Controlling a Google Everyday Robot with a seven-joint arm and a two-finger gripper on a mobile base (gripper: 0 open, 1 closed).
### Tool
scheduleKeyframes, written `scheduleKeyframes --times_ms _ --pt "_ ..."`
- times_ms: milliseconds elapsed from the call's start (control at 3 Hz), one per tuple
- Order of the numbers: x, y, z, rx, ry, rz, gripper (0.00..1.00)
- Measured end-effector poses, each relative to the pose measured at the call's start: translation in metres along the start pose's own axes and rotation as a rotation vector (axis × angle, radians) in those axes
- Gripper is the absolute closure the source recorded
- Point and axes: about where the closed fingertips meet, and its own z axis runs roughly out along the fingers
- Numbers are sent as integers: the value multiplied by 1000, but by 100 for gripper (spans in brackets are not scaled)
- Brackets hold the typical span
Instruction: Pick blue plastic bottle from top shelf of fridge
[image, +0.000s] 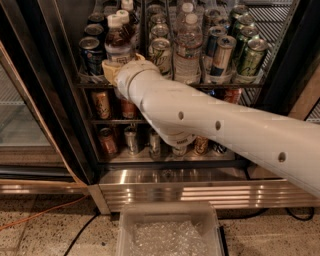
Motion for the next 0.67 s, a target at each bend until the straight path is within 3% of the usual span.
scheduleKeyframes --times_ms 333,667 --pt "-2 -10 -10 -76 45 48 100" --pt "-7 -16 -21 -162 80 53 100"
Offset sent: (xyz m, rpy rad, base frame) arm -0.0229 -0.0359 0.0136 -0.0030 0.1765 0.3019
